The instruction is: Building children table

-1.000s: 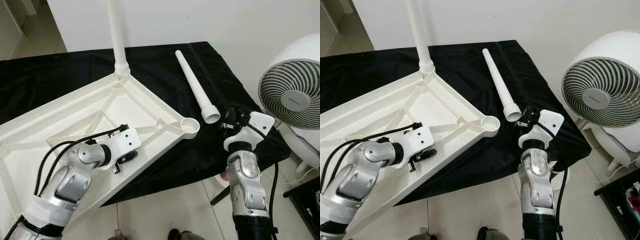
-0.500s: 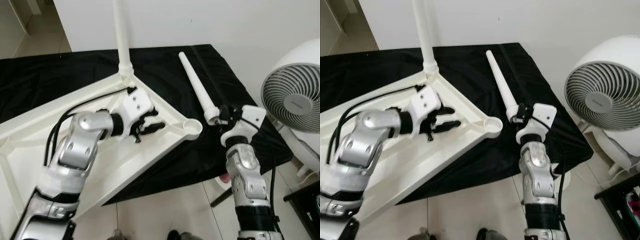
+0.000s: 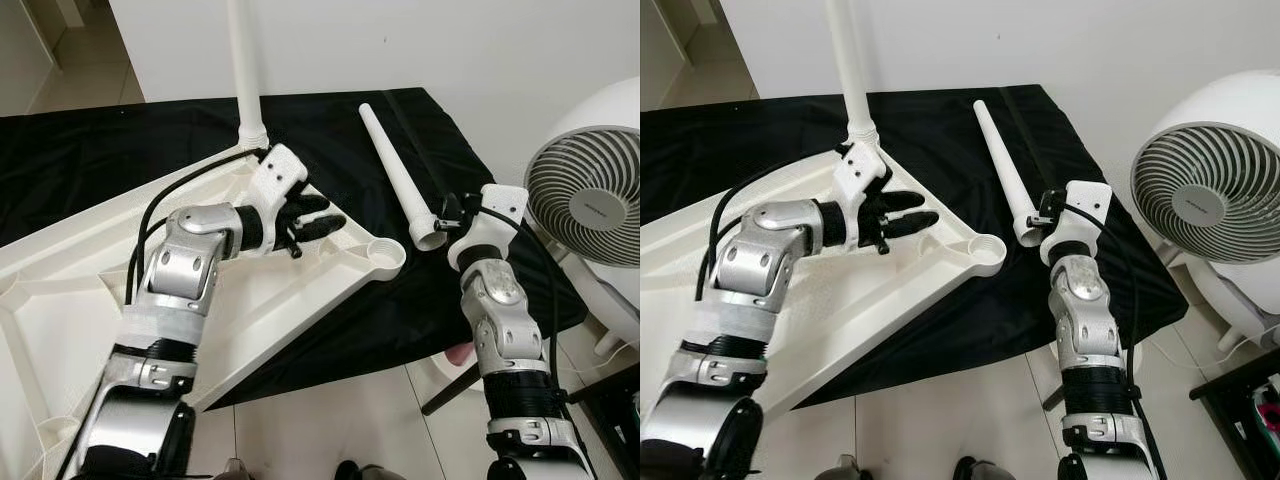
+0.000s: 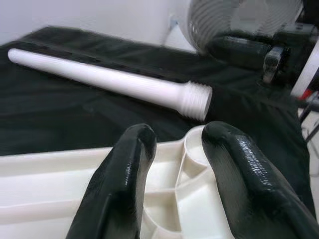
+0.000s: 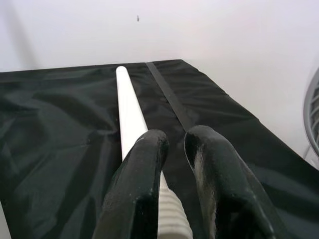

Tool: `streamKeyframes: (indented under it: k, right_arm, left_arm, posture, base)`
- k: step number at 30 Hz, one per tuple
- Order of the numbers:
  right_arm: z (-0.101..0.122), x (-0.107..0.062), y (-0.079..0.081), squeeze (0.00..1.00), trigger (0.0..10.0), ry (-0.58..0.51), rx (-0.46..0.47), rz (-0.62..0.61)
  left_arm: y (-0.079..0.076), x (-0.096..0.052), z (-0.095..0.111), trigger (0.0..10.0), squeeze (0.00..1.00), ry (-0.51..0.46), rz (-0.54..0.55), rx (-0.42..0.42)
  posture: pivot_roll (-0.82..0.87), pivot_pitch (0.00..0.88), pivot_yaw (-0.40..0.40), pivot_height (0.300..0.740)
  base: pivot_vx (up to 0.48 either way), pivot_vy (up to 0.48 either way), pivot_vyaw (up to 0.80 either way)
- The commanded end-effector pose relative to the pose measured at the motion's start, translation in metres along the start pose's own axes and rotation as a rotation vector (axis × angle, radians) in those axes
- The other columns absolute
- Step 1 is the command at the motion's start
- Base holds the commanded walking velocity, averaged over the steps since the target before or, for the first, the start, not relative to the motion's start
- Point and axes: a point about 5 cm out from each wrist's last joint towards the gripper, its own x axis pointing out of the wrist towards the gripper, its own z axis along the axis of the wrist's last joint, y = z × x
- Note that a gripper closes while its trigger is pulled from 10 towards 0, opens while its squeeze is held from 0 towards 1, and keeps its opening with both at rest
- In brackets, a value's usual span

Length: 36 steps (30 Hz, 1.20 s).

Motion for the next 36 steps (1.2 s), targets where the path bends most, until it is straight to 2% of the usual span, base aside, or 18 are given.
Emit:
streamKeyframes:
  k: [1, 2, 3, 4, 5, 7, 8, 10, 11, 19, 21, 26, 36]
  right_arm:
    - [-0.002, 0.000, 0.001, 0.00, 10.0, 0.005, -0.008, 0.003]
    - [-0.003, 0.000, 0.001, 0.00, 10.0, -0.004, -0.023, 0.002]
    - [-0.003, 0.000, 0.001, 0.00, 10.0, -0.004, -0.023, 0.002]
    - [-0.005, -0.002, 0.001, 0.00, 10.0, -0.006, -0.022, 0.000]
    - [-0.005, -0.002, 0.001, 0.00, 10.0, -0.006, -0.022, 0.000]
    - [-0.007, -0.003, 0.004, 0.00, 10.0, -0.010, 0.007, 0.007]
    - [-0.006, -0.003, 0.005, 0.79, 10.0, -0.014, 0.021, 0.003]
    - [-0.006, -0.003, 0.005, 0.79, 10.0, -0.017, 0.027, 0.000]
    - [-0.003, -0.001, 0.005, 1.00, 10.0, -0.028, 0.043, 0.003]
    - [0.003, 0.007, 0.008, 1.00, 10.0, -0.038, 0.075, 0.026]
    - [0.005, 0.010, 0.010, 1.00, 10.0, -0.046, 0.069, 0.039]
    - [0.007, 0.014, 0.010, 1.00, 10.0, -0.053, 0.068, 0.042]
    - [0.003, 0.020, 0.007, 1.00, 10.0, -0.019, 0.127, 0.035]
  left_arm:
    - [0.015, -0.002, -0.003, 10.0, 0.00, -0.014, 0.229, -0.054]
    - [0.013, 0.000, -0.006, 10.0, 0.00, -0.026, 0.249, -0.090]
    - [0.013, 0.000, -0.006, 10.0, 0.00, -0.026, 0.249, -0.090]
    - [0.011, 0.002, -0.009, 10.0, 0.00, -0.035, 0.278, -0.134]
    - [0.011, 0.002, -0.009, 10.0, 0.00, -0.035, 0.278, -0.134]
    - [0.007, 0.006, -0.012, 10.0, 0.00, -0.094, 0.334, -0.230]
    - [0.005, 0.007, -0.015, 10.0, 0.00, -0.106, 0.360, -0.281]
    - [0.004, 0.008, -0.016, 10.0, 0.00, -0.111, 0.374, -0.314]
    - [0.001, 0.010, -0.019, 10.0, 0.00, -0.093, 0.384, -0.329]
    - [0.001, 0.009, -0.026, 10.0, 0.00, -0.080, 0.463, -0.309]
    - [0.009, 0.003, -0.024, 10.0, 0.00, -0.109, 0.541, -0.250]
    - [0.019, -0.003, -0.018, 10.0, 0.00, -0.169, 0.627, -0.212]
    - [0.017, -0.007, -0.016, 10.0, 0.00, -0.176, 0.642, -0.093]
  posture:
    - [0.07, 0.066, -0.011, 0.740]
    - [0.07, 0.065, -0.010, 0.740]
    - [0.07, 0.065, -0.010, 0.740]
    - [0.07, 0.059, -0.008, 0.740]
    - [0.07, 0.059, -0.008, 0.740]
    - [0.07, 0.052, -0.006, 0.740]
    - [0.07, 0.048, -0.007, 0.740]
    - [0.07, 0.048, -0.007, 0.740]
    - [0.07, 0.041, -0.010, 0.740]
    - [0.07, 0.026, -0.016, 0.740]
    - [0.07, 0.009, -0.011, 0.740]
    - [0.08, 0.000, -0.010, 0.740]
    - [0.08, 0.009, 0.001, 0.740]
  base:
    - [0.000, 0.000, 0.00]
    - [0.000, 0.000, 0.00]
    - [0.000, 0.000, 0.00]
    - [0.000, 0.000, 0.00]
    - [0.000, 0.000, 0.00]
    - [0.000, 0.000, 0.00]
    - [0.000, 0.000, 0.00]
    - [0.000, 0.000, 0.00]
    - [0.000, 0.000, 0.00]
    - [0.000, 0.000, 0.00]
    - [0.000, 0.000, 0.00]
    - [0.000, 0.000, 0.00]
    - [0.000, 0.000, 0.00]
